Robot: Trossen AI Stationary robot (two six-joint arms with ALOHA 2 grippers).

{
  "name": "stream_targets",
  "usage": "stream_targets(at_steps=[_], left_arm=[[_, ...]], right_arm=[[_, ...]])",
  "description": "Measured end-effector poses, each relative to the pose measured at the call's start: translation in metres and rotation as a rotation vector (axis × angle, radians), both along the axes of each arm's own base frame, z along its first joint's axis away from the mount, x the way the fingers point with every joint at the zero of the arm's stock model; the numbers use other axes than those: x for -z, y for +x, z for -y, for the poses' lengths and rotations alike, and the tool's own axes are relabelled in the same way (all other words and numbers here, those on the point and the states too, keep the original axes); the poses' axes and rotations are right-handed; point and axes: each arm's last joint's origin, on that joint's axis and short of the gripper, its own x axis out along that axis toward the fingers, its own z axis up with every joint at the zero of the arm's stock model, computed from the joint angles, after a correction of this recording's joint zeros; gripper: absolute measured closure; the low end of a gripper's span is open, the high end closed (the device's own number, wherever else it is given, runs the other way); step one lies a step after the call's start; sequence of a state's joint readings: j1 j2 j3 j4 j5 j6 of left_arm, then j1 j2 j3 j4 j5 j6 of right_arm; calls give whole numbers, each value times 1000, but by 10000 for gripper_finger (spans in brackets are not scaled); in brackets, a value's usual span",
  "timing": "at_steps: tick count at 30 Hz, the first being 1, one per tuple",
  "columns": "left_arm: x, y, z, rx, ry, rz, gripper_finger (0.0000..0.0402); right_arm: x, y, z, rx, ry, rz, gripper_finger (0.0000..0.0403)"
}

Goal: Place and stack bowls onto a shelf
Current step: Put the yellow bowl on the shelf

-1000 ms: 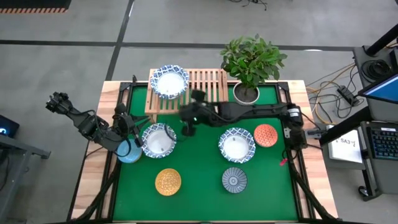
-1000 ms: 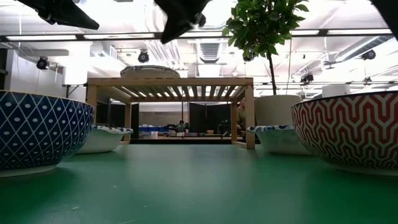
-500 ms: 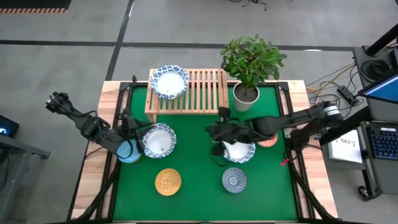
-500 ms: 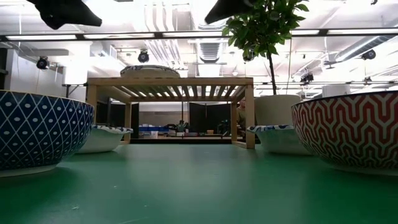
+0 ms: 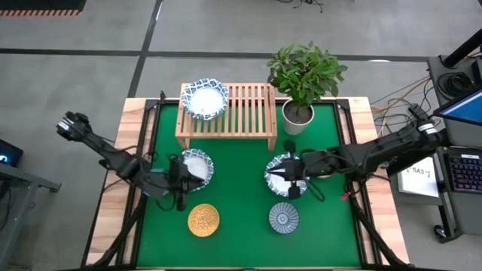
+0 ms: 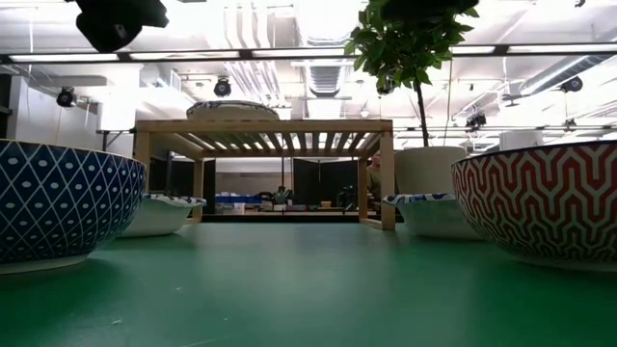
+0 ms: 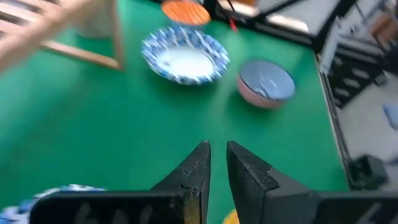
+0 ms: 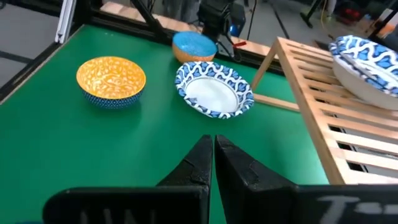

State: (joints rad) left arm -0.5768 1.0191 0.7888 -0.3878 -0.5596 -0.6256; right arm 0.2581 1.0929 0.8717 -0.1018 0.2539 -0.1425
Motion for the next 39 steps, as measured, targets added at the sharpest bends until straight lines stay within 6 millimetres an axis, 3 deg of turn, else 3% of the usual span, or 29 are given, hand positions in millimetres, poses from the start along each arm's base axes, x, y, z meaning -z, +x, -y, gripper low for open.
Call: stream_targets(at_steps=[7,13,17,25,28,33,39], left_arm=[[11,23,21,149,-77,-152,366],[35,33,30,100,-116,-332,354],[52,34,32,53,-130,-469,325],[78,43,37,66,-33,-579,236],[90,48,38,86,18,-622,220],[106,52,41,100,67,-673,231],[113,54,41,107,91,-700,285]], right_arm=[[-1,-24,6,-12,-17,54,394],[-8,-32,9,-26,-49,88,394],[-9,-33,9,-32,-66,92,394],[-8,-33,9,-35,-74,80,394],[-8,-33,9,-32,-66,79,394],[-7,-33,9,-31,-66,78,394],[-7,-33,9,-27,-57,77,394]])
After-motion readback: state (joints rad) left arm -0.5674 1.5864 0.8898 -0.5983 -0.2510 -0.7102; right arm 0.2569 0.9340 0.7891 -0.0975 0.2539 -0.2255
